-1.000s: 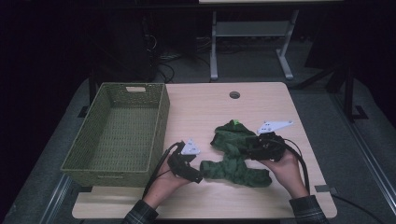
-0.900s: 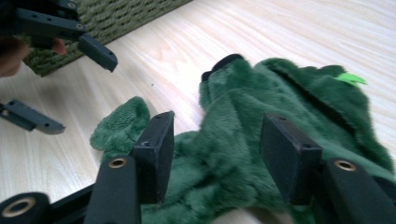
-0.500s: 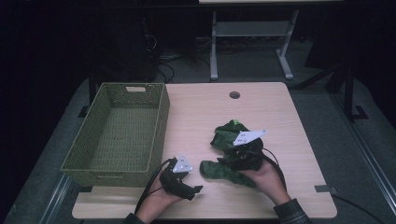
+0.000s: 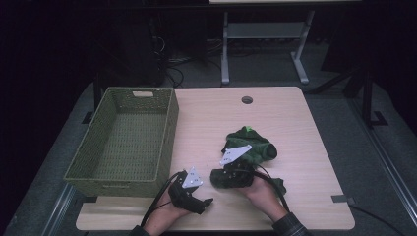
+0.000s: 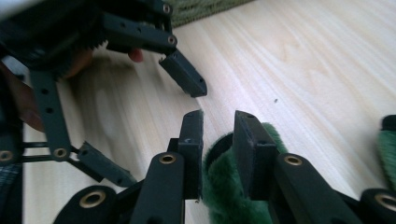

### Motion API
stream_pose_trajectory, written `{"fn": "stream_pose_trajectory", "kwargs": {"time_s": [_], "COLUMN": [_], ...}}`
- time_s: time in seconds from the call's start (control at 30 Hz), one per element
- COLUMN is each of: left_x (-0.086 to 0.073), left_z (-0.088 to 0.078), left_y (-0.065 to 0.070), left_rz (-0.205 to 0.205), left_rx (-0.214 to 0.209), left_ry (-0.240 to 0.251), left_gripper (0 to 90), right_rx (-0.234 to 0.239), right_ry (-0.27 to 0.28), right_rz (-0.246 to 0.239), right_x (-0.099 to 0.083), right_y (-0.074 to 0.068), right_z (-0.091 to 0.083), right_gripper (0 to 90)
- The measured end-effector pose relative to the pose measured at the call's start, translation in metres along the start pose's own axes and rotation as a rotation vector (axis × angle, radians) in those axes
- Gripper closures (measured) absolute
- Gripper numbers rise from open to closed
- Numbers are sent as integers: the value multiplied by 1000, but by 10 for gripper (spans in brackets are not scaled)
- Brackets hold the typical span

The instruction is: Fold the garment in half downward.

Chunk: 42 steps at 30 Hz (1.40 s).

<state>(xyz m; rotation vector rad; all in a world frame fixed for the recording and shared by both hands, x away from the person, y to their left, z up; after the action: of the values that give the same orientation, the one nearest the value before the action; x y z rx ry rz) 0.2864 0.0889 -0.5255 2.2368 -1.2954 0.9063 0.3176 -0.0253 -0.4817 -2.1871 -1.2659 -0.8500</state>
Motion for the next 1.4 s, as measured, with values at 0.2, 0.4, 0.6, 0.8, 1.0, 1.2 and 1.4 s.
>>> {"fn": "stream_pose_trajectory", "kwargs": {"time_s": [0.2,0.4,0.6,0.8,1.0,1.2,1.4], "left_x": [0,0,0,0,0,0,0], "left_z": [1,0,1,0,0,0,0], "left_y": [0,0,0,0,0,0,0], "left_rz": [-1,1,-1,5,7,-2,0], "left_rx": [-4,-5,-6,-9,-12,-15,-15], "left_ry": [16,15,17,14,15,18,18], "left_gripper": [124,123,123,123,123,123,122], "right_rx": [-9,-81,-97,-4,81,91,73], "right_ry": [-43,-94,-88,-85,-47,33,109], "right_rz": [2,-35,-50,-40,-25,6,37], "right_x": [-5,-15,-16,-18,-18,-16,-15], "right_y": [0,5,-1,-9,-19,-19,-9], "right_z": [20,33,33,27,16,-6,-31], "right_gripper": [729,744,855,858,856,852,846]}}
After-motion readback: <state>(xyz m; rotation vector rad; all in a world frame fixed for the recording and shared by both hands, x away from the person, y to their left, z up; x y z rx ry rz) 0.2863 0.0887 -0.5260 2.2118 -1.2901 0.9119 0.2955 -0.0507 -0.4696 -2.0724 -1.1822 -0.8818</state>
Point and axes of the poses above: each handheld gripper's, and its own axes: z roughly forward along the jaws, x roughly out of its top, y roughly to its right, the point moved 7 cm from there along z, roughly forward along the jaws, and after that the axes turned 2 degrees about -x, right-handed, at the moved point
